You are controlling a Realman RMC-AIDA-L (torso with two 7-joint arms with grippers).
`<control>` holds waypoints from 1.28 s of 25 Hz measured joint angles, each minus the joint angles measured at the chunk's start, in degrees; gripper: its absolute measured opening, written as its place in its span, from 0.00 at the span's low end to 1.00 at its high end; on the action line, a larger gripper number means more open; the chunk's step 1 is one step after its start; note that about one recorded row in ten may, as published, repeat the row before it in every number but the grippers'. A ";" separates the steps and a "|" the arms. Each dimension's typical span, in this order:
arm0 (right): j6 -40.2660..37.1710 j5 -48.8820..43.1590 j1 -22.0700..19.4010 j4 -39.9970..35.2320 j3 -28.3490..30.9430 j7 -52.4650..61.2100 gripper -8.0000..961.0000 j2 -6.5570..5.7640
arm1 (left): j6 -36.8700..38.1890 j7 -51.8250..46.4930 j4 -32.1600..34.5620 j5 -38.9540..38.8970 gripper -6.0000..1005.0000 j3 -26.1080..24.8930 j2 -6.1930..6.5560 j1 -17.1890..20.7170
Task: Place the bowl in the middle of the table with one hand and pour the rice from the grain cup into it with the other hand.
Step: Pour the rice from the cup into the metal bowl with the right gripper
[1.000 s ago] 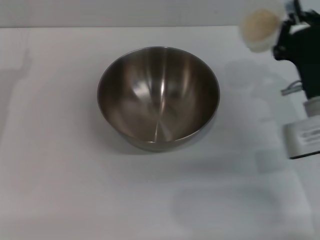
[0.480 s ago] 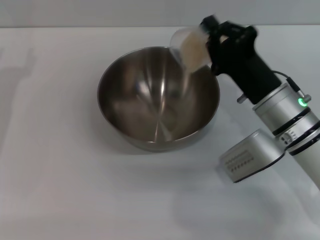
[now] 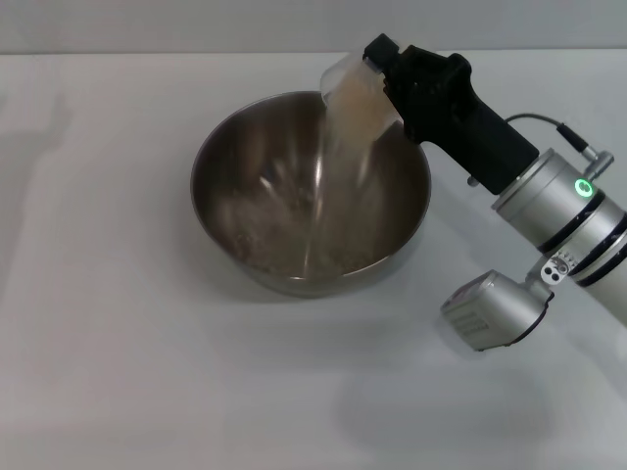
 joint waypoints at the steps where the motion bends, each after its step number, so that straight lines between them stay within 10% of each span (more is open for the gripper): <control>1: -0.31 -0.58 0.61 -0.88 -0.02 -0.29 0.03 -0.02 | -0.01 0.09 0.02 0.00 0.81 0.00 0.00 -0.05; 32: -3.85 -5.92 8.13 -8.14 0.61 -3.09 0.03 -0.32 | -0.20 1.86 0.63 -0.08 0.81 -2.81 -2.39 -1.41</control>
